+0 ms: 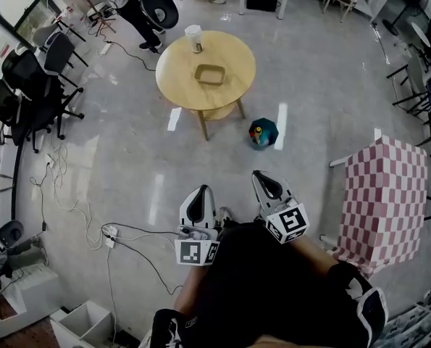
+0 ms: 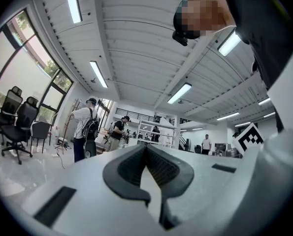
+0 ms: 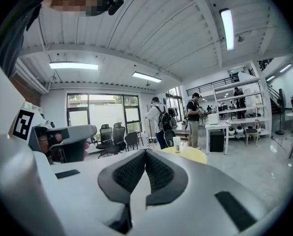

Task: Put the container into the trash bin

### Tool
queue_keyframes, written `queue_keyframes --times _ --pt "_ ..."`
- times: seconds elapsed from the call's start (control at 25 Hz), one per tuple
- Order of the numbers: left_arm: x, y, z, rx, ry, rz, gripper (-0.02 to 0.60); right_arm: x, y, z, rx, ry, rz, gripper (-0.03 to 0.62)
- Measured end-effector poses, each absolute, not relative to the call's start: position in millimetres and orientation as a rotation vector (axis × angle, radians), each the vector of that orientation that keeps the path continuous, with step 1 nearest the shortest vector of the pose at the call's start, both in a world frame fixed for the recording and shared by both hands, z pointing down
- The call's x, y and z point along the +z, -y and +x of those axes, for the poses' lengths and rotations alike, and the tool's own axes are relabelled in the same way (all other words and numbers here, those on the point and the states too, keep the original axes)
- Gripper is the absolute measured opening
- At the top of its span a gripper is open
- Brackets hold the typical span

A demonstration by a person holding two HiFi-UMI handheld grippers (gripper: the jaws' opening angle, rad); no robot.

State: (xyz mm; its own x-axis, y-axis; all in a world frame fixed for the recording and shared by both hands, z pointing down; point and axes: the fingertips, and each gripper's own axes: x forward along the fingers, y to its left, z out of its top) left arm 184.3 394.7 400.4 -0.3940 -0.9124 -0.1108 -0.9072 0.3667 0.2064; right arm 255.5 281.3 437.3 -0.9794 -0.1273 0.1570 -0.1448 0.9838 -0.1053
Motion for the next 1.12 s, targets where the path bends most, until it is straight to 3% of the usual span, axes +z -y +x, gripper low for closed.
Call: queue_keyframes --times 0.6,1.12 --pt "419.8 -416.3 148.2 -0.382 2.507 1.778 0.009 457.7 -310.2 210.7 0.186 2.954 0.254 0.021" --pt "416.0 -332.2 58.5 -0.358 2.574 1.687 0.009 462.6 -219.1 105.2 0.187 2.967 0.134 0.021"
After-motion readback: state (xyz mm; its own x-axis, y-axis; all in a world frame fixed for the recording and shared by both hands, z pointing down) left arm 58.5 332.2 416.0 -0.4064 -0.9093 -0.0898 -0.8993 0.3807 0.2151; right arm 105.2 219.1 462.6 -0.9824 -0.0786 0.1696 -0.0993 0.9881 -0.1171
